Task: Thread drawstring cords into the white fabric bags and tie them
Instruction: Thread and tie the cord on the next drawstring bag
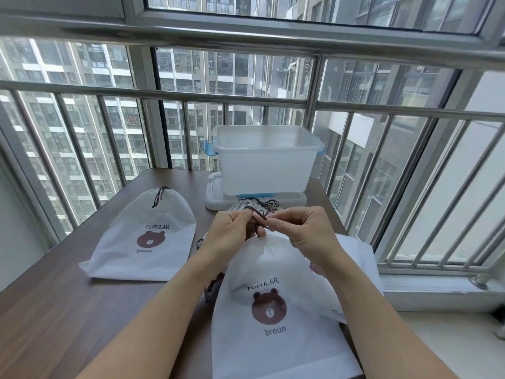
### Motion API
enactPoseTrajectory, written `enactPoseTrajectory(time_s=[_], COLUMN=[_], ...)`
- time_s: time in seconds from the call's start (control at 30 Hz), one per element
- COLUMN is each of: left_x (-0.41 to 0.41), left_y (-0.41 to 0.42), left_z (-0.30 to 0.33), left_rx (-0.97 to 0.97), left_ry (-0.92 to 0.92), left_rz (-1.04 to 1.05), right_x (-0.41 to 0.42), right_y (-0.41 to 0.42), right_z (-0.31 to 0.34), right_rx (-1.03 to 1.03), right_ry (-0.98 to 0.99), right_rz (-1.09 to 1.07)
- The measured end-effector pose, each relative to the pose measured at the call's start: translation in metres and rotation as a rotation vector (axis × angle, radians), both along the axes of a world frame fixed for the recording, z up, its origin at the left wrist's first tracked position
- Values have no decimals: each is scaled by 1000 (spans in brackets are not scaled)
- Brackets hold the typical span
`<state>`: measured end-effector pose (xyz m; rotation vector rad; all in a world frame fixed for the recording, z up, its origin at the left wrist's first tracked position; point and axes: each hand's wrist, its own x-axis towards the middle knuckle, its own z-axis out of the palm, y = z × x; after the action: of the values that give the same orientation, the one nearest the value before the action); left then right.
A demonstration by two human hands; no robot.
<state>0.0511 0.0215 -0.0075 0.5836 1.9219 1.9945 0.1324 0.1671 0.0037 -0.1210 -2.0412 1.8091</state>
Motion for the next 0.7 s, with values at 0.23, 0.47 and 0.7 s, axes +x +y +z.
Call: enactPoseTrajectory(time_s=[0.23, 0.47, 0.7], left_x=[-1, 0, 1], left_y=[-1, 0, 2], left_z=[-3, -3, -8], left_rx=[-1, 45, 73], left_ry=[-44, -44, -8], left_rz=[-22, -53, -87], right_x=[2, -6, -6], right_y=[-5, -4, -4], right_z=[2, -8, -9], right_rx=[-45, -125, -95], right_ry=[-76, -145, -159], right_rz=[29, -11, -55])
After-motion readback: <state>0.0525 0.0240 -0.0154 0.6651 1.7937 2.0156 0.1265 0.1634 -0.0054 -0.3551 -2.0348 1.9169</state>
